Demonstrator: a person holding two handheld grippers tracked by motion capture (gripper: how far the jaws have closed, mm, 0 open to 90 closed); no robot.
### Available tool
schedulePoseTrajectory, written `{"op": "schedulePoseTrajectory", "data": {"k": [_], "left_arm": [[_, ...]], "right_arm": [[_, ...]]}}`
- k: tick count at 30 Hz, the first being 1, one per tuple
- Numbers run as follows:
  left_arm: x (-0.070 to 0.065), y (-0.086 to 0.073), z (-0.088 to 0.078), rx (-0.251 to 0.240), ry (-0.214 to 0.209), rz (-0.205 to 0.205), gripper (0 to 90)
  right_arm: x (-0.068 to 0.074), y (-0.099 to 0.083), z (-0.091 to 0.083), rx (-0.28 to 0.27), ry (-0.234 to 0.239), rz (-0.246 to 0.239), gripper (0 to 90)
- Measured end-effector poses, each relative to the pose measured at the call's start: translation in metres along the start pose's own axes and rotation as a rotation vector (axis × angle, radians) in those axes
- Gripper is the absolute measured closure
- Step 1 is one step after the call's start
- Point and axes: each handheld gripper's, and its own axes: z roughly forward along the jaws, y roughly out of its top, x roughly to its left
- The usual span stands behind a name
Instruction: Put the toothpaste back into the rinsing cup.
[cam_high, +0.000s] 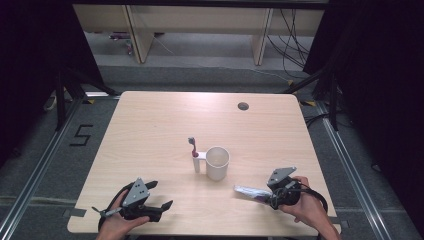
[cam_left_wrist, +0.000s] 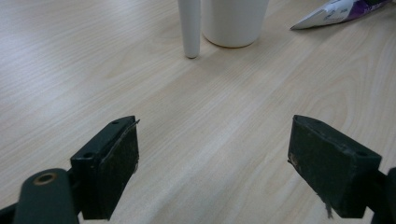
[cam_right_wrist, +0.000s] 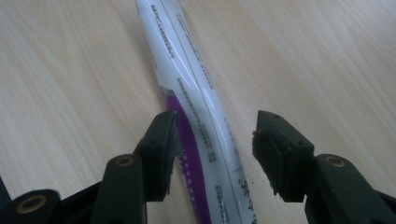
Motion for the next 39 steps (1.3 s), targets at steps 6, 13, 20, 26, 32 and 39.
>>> {"op": "schedulePoseTrajectory", "data": {"k": [6, 13, 20, 26, 32, 39], "left_arm": [[-0.001, 0.0, -0.001, -0.006, 0.004, -0.005, 16.0], [0.0, 0.0, 0.0, -0.003, -0.002, 0.002, 15.9], [0.0, 0.0, 0.0, -0.002, 0.001, 0.0, 15.9], [-0.001, 0.0, 0.0, -0.005, 0.007, 0.0, 16.0], [0.0, 0.0, 0.0, -0.003, 0.006, 0.002, 16.0], [0.0, -0.001, 0.001, 0.002, 0.003, -0.001, 16.0]], "right_arm": [[0.0, 0.006, 0.006, 0.072, 0.031, -0.034, 53.0], [0.0, 0.011, 0.012, 0.13, 0.062, -0.057, 55.4], [0.002, 0.015, 0.014, 0.194, 0.061, -0.063, 59.0], [0.0, 0.019, 0.015, 0.222, 0.073, -0.053, 59.9], [-0.003, 0.02, 0.017, 0.224, 0.11, -0.029, 61.3], [0.0, 0.023, 0.017, 0.257, 0.121, 0.023, 63.6]]}}
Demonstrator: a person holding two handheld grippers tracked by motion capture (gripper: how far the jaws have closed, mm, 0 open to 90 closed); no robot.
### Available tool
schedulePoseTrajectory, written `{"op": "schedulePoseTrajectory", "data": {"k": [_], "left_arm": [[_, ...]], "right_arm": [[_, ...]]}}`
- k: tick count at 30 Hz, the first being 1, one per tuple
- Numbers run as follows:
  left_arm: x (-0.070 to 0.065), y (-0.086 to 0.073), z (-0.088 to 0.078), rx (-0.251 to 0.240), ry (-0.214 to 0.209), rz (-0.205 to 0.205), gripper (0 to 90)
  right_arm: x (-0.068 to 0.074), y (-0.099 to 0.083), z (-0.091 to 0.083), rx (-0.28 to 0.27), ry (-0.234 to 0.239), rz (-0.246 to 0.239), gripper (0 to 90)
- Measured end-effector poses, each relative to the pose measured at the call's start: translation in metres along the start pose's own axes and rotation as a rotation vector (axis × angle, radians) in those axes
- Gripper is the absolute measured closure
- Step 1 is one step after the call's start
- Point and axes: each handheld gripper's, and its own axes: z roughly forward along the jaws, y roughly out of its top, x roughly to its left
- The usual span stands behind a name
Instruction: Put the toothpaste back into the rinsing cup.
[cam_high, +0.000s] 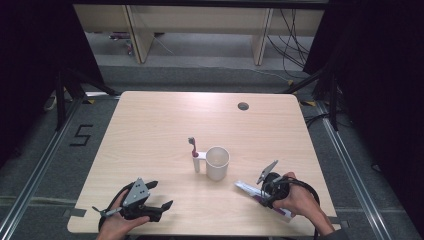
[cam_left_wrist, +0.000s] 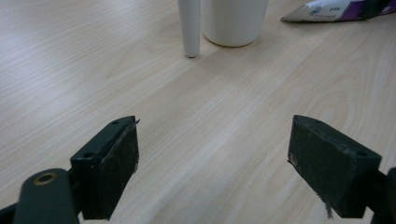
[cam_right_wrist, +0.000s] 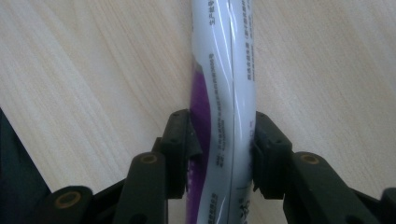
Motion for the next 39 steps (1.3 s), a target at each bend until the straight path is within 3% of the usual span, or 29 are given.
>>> {"op": "schedulePoseTrajectory", "data": {"k": [3, 5, 6, 7, 9, 16, 17, 18, 23, 24, 27, 30, 34, 39], "left_arm": [[0.0, 0.0, 0.0, -0.009, -0.006, -0.002, 16.0], [0.0, 0.0, 0.0, -0.002, -0.001, 0.0, 16.0], [0.0, 0.0, 0.0, -0.003, 0.0, 0.001, 16.0], [0.0, 0.0, 0.0, -0.002, -0.005, 0.002, 16.0], [0.0, 0.0, 0.0, -0.002, 0.0, 0.001, 16.0], [0.0, 0.0, 0.0, -0.009, -0.004, 0.001, 16.0], [0.0, 0.0, 0.0, -0.008, -0.004, 0.0, 16.0], [0.0, 0.0, 0.0, -0.008, -0.004, -0.001, 16.0], [0.0, 0.0, 0.0, -0.008, -0.005, 0.0, 16.0], [0.0, 0.0, 0.0, -0.005, -0.005, -0.001, 16.0], [0.0, 0.0, -0.001, -0.003, 0.001, 0.004, 16.1], [0.001, 0.0, -0.001, -0.006, 0.003, 0.003, 16.1], [0.001, 0.0, -0.001, -0.004, 0.001, 0.003, 16.1], [0.001, 0.0, -0.001, -0.008, 0.007, -0.001, 16.1]], "right_arm": [[0.001, 0.003, 0.0, 0.014, 0.002, -0.021, 65.8], [0.004, 0.004, 0.0, 0.025, -0.001, -0.005, 68.5], [0.003, 0.004, 0.001, 0.028, 0.0, -0.027, 70.8], [0.005, 0.005, 0.001, 0.033, 0.015, -0.006, 75.1], [0.007, 0.006, 0.002, 0.031, 0.034, -0.02, 76.1], [0.013, 0.012, 0.002, 0.075, -0.001, -0.022, 76.3], [0.012, 0.012, 0.003, 0.069, 0.001, -0.054, 76.4], [0.014, 0.013, 0.003, 0.083, -0.012, -0.031, 76.5], [0.018, 0.017, 0.002, 0.129, -0.026, -0.051, 76.7], [0.016, 0.018, 0.003, 0.127, -0.023, -0.074, 76.7], [0.021, 0.018, 0.003, 0.144, -0.038, -0.035, 76.9], [0.018, 0.016, 0.002, 0.121, -0.022, -0.071, 77.0], [0.016, 0.01, -0.001, 0.065, -0.024, -0.047, 77.1], [0.007, 0.0, -0.015, -0.058, -0.024, -0.031, 77.1]]}}
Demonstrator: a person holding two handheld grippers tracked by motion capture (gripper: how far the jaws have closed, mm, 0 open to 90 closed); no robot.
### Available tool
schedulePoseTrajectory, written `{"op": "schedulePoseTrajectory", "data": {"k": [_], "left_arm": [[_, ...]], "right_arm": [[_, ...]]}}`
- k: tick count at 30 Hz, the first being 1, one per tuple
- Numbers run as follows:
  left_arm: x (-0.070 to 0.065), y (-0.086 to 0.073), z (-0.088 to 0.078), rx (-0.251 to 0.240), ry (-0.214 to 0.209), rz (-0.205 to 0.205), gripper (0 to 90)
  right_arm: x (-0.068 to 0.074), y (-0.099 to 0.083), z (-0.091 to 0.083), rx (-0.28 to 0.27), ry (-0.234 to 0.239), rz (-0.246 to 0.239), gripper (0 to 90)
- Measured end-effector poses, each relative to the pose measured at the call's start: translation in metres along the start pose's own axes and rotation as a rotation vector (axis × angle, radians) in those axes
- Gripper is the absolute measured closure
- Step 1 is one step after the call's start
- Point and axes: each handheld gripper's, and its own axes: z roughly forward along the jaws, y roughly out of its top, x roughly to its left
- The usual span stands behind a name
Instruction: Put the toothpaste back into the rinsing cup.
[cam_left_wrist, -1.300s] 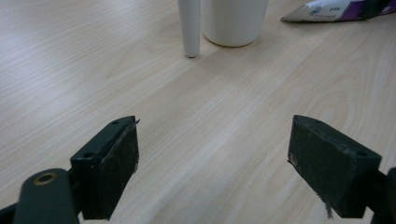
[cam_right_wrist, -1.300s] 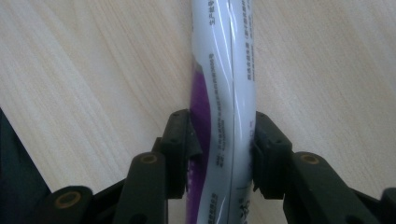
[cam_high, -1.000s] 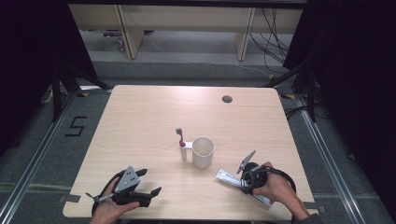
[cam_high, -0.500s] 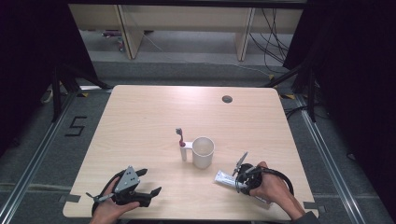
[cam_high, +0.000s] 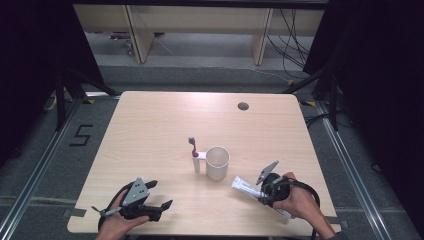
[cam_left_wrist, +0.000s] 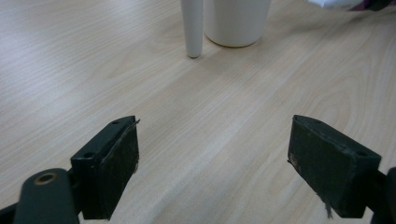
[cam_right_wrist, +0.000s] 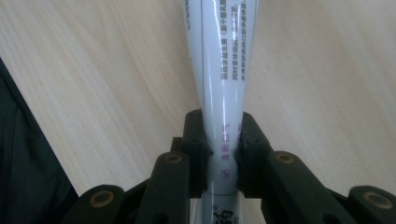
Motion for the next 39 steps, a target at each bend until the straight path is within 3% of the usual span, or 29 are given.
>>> {"op": "schedulePoseTrajectory", "data": {"k": [3, 5, 7, 8, 10, 11, 13, 20, 24, 26, 28, 31, 32, 36, 39], "left_arm": [[0.0, 0.0, -0.001, -0.005, 0.001, -0.004, 16.1], [0.0, 0.0, 0.0, -0.002, 0.001, 0.0, 16.1], [0.0, 0.0, -0.001, -0.005, 0.001, -0.006, 16.1], [0.0, 0.0, 0.0, -0.007, 0.001, -0.002, 16.1], [0.0, 0.0, -0.001, 0.002, 0.004, -0.002, 16.1], [0.001, 0.0, -0.001, 0.001, 0.006, 0.003, 16.1], [0.001, 0.0, -0.001, -0.001, 0.004, -0.004, 16.1], [0.0, 0.0, 0.0, 0.003, 0.004, -0.005, 16.1], [0.001, 0.0, 0.0, 0.004, 0.003, 0.0, 16.1], [0.001, 0.0, -0.001, 0.008, 0.003, 0.006, 16.1], [0.002, 0.0, -0.001, 0.008, 0.002, 0.004, 16.1], [0.002, 0.0, -0.001, 0.006, 0.001, 0.006, 16.1], [0.002, 0.001, -0.001, 0.002, 0.003, 0.003, 16.1], [0.003, 0.0, -0.002, 0.004, 0.007, 0.004, 16.1], [0.003, 0.001, -0.002, 0.003, 0.009, 0.0, 16.1]], "right_arm": [[-0.004, -0.005, -0.01, -0.096, 0.015, 0.037, 77.1], [-0.005, -0.009, -0.015, -0.159, -0.003, 0.07, 77.2], [-0.006, -0.012, -0.019, -0.196, -0.001, 0.111, 77.2], [-0.01, -0.013, -0.02, -0.245, -0.016, 0.079, 77.2], [-0.013, -0.016, -0.022, -0.294, -0.008, 0.079, 77.2], [-0.012, -0.017, -0.025, -0.31, -0.017, 0.119, 77.2], [-0.014, -0.017, -0.027, -0.368, -0.029, 0.112, 77.2], [-0.022, -0.016, -0.041, -0.512, -0.03, 0.177, 77.2], [-0.029, -0.007, -0.043, -0.582, -0.034, 0.182, 77.2], [-0.031, -0.002, -0.045, -0.615, -0.03, 0.213, 77.2], [-0.035, 0.005, -0.046, -0.674, -0.044, 0.206, 77.3], [-0.037, 0.015, -0.048, -0.734, -0.021, 0.243, 77.3], [-0.039, 0.018, -0.049, -0.756, -0.031, 0.224, 77.3], [-0.039, 0.033, -0.052, -0.837, -0.045, 0.222, 77.3], [-0.039, 0.044, -0.054, -0.865, -0.029, 0.212, 77.2]]}}
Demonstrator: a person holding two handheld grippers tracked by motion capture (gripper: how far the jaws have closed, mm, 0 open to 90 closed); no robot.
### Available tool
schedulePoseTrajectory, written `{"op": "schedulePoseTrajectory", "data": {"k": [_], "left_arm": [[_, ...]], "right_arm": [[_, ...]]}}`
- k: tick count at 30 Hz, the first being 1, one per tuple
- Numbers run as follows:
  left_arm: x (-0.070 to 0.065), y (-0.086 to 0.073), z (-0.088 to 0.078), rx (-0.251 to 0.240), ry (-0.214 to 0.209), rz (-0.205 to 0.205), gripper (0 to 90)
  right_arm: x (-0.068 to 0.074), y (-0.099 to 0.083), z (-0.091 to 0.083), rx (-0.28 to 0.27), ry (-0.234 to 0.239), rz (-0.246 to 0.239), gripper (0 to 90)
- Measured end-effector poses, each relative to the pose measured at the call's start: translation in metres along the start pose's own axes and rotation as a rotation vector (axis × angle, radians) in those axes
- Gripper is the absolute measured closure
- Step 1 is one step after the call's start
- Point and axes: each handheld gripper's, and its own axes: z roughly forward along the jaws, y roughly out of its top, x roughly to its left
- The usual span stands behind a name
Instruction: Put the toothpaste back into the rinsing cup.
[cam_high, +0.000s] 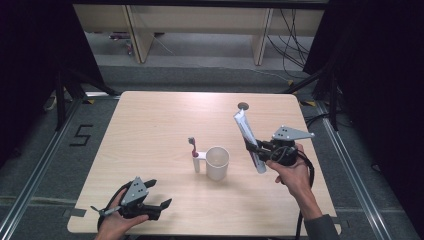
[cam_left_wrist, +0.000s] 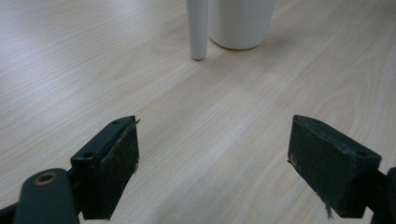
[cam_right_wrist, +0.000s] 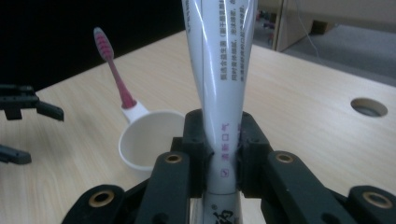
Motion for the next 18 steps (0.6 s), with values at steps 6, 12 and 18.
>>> {"op": "schedulePoseTrajectory", "data": {"k": [6, 12, 18], "left_arm": [[0.001, 0.0, -0.001, 0.0, -0.002, 0.006, 16.1], [0.001, 0.0, -0.001, -0.006, -0.005, 0.0, 16.1], [0.001, 0.0, -0.001, 0.002, 0.002, 0.008, 16.1]], "right_arm": [[0.004, 0.012, 0.013, -0.063, 0.016, 0.018, 77.2], [0.008, 0.021, 0.027, -0.115, 0.053, 0.042, 77.3], [0.013, 0.024, 0.044, -0.125, 0.076, 0.061, 77.2]]}}
